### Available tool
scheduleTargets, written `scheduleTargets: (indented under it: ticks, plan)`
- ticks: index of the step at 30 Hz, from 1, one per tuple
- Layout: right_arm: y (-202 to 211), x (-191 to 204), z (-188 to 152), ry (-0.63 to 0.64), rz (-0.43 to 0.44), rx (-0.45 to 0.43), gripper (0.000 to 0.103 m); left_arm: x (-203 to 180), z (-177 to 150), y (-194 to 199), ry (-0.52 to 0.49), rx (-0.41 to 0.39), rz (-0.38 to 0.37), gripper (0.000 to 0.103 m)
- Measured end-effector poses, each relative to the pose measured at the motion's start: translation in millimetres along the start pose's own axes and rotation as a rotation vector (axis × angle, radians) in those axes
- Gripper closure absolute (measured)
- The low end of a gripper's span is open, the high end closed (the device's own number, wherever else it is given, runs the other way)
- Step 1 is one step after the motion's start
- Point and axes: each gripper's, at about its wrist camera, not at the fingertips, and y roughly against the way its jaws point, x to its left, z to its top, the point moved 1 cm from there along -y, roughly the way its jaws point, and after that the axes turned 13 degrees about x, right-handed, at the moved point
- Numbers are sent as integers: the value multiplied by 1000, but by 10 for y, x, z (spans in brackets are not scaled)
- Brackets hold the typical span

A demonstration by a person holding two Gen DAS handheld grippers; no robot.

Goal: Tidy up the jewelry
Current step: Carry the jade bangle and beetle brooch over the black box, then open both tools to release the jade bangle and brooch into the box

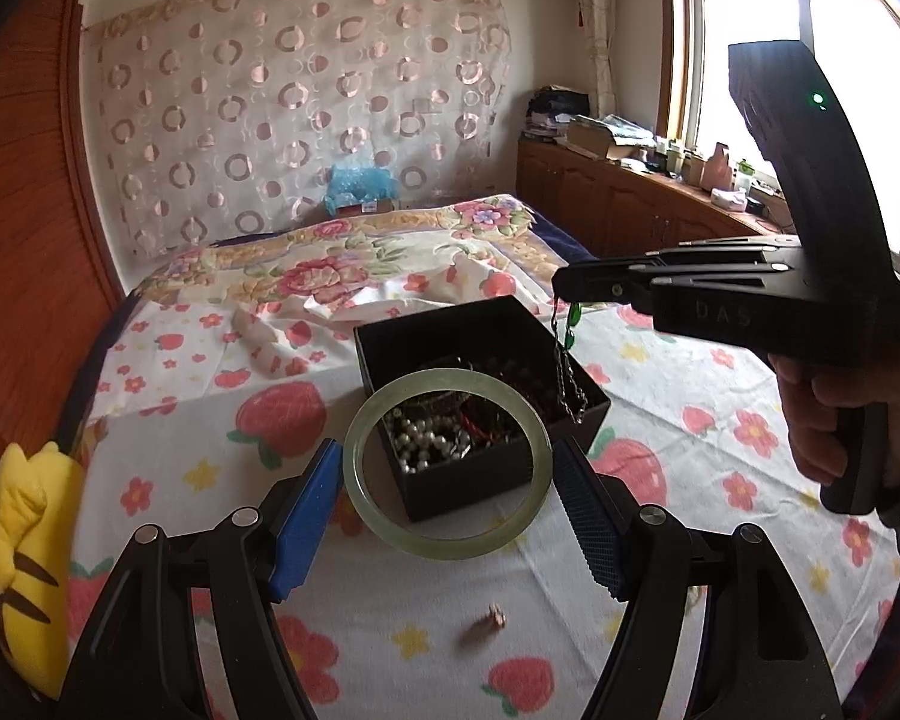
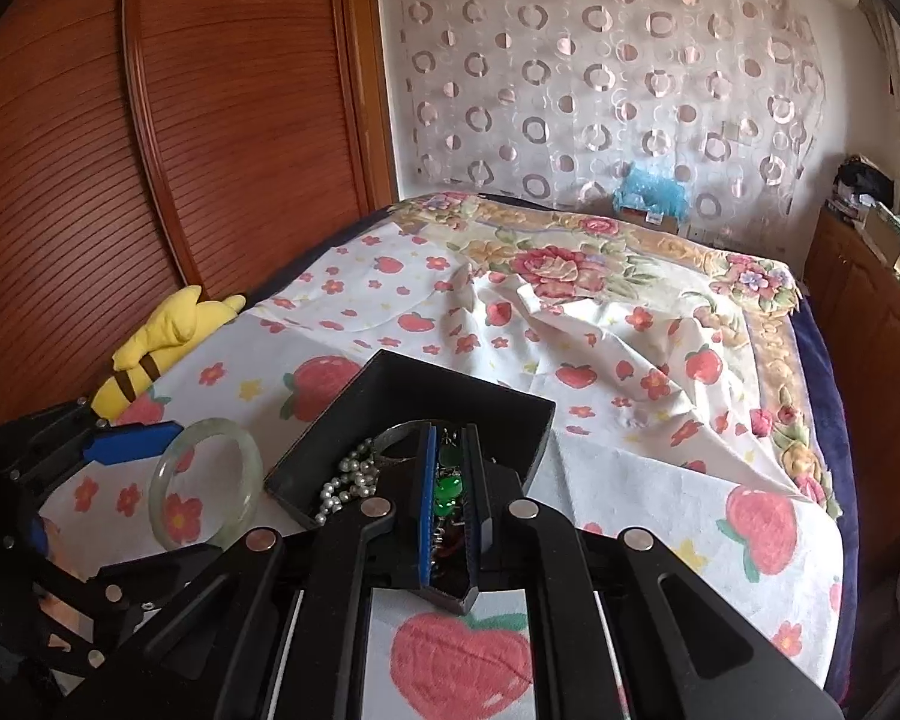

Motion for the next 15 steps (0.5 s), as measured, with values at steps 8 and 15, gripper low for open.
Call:
scheduleTargets:
  ticks: [8, 15]
  plan:
    - [-36, -128, -19, -21, 4, -10, 78, -22, 135, -101, -13, 16, 18, 34]
    - [34, -279, -193, -46, -7, 0, 74, -81, 298, -284, -35, 37, 27, 34]
